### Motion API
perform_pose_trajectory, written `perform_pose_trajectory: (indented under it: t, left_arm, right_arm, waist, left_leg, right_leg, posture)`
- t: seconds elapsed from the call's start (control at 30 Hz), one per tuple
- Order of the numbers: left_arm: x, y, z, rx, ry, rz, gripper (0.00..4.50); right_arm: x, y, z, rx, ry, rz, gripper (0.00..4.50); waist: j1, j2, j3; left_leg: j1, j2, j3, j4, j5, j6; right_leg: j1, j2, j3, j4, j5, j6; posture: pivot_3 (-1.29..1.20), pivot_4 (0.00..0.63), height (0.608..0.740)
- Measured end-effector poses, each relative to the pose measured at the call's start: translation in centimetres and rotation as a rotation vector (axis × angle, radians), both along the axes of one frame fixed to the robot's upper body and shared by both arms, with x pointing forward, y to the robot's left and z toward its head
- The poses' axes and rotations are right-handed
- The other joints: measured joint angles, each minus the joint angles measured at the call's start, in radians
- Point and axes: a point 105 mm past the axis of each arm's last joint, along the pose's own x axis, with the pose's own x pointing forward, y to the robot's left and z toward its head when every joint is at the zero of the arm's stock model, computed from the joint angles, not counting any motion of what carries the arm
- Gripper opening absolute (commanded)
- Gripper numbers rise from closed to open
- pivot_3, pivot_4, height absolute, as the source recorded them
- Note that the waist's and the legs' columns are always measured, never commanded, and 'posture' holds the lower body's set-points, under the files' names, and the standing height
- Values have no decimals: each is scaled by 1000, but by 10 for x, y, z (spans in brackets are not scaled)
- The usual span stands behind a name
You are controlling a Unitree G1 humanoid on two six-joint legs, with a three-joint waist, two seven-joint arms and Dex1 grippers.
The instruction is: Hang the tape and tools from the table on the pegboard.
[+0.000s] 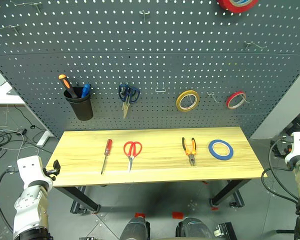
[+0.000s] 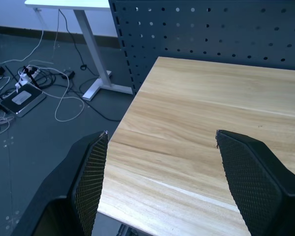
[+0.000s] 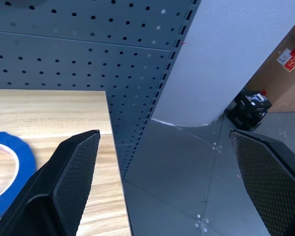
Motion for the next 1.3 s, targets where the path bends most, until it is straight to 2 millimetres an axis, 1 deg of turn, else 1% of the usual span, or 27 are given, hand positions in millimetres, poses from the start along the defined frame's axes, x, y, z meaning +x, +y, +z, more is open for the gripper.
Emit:
perform_pose_trajectory:
  t: [0.27, 0.4, 0.5, 0.63, 0.67, 0.73, 0.77, 0.83, 0.9, 1.03, 1.1, 1.17, 1.23, 1.3]
  left_arm:
    - [-2, 6, 3, 46, 8, 34, 3681]
    - [-3, 11, 6, 75, 9, 48, 3681]
    - [-5, 13, 5, 79, 13, 64, 3681]
    - [-9, 16, 1, 72, 26, 80, 3681]
    - [-9, 16, 1, 71, 26, 80, 3681]
    - [-9, 16, 1, 72, 23, 78, 3681]
    - [-8, 16, 2, 74, 19, 75, 3681]
    - [-8, 15, 3, 77, 14, 72, 3681]
    - [-8, 15, 3, 78, 14, 71, 3681]
    - [-7, 14, 3, 82, 14, 62, 3681]
    - [-3, 10, 5, 83, 6, 32, 3681]
    - [5, 1, 10, 97, -6, -27, 3681]
    - [15, -16, 18, 130, -26, -125, 3681]
    - [25, -34, 25, 168, -35, -237, 3681]
  right_arm:
    - [2, 4, -1, -6, -5, 22, 4500]
    - [5, 16, -7, 2, 11, 79, 4500]
    - [8, 26, -10, 7, 17, 128, 4500]
    - [9, 29, -7, -3, 9, 145, 4500]
    - [9, 29, -7, -3, 9, 147, 4500]
    - [8, 29, -8, -2, 13, 150, 4500]
    - [7, 29, -10, -1, 17, 151, 4500]
    - [6, 29, -11, -2, 21, 149, 4500]
    - [6, 28, -11, -4, 19, 143, 4500]
    - [6, 29, -11, -9, 22, 144, 4500]
    - [6, 32, -10, -23, 24, 164, 4500]
    - [5, 39, -11, -33, 33, 205, 4500]
    - [2, 54, -12, -47, 50, 282, 4500]
    - [-1, 72, -15, -44, 70, 356, 4500]
  waist:
    - [0, 0, 0]
    - [0, 0, 0]
    - [0, 0, 0]
    - [0, 0, 0]
    - [-2, 0, 0]
    - [-8, 0, 0]
    - [-12, 1, 0]
    - [-13, 2, 0]
    - [-7, 2, 0]
    - [16, 3, 0]
    - [23, 3, 0]
    - [25, 3, 1]
    - [27, 4, 4]
    - [25, 7, 13]
  left_leg:
    - [0, 0, 0, 0, 0, 0]
    - [0, 0, 0, 0, 0, 0]
    - [0, 0, 0, 0, 0, 0]
    - [-1, 0, -3, 0, 0, 0]
    - [-2, -3, -10, 0, 0, 0]
    - [-2, -12, -24, 0, 0, 0]
    - [-2, -17, -33, 0, 0, 0]
    - [0, -32, -55, 0, 0, 0]
    - [-1, -32, -57, 0, 0, 0]
    - [-2, -29, -49, -5, -2, -2]
    - [-2, -27, -45, -5, -4, -1]
    - [-2, -27, -42, -4, -6, 0]
    - [-2, -27, -40, -4, -8, 3]
    - [-2, -27, -38, -3, -9, 4]
  right_leg:
    - [0, 0, 0, 0, 0, 0]
    - [0, 0, 0, 0, 0, 0]
    - [0, 0, 0, 0, 0, 0]
    - [1, -1, -2, -1, 0, 0]
    - [4, -4, -8, -1, -1, 0]
    - [10, -14, -24, 2, -10, -2]
    - [16, -20, -35, 2, -14, 0]
    - [21, -27, -47, 5, -22, 8]
    - [20, -27, -48, 6, -25, 8]
    - [17, -26, -44, 6, -29, 5]
    - [16, -25, -40, 7, -30, 5]
    - [15, -25, -38, 6, -30, 6]
    - [15, -25, -35, 5, -30, 6]
    - [15, -26, -33, 5, -31, 7]
  posture:
    - [89, 40, 740]
    - [92, 43, 740]
    - [92, 43, 740]
    - [92, 43, 740]
    - [92, 43, 740]
    - [94, 43, 740]
    - [94, 43, 740]
    - [93, 44, 740]
    - [92, 45, 740]
    - [86, 59, 740]
    - [84, 65, 740]
    - [72, 83, 740]
    - [51, 104, 740]
    - [33, 122, 740]
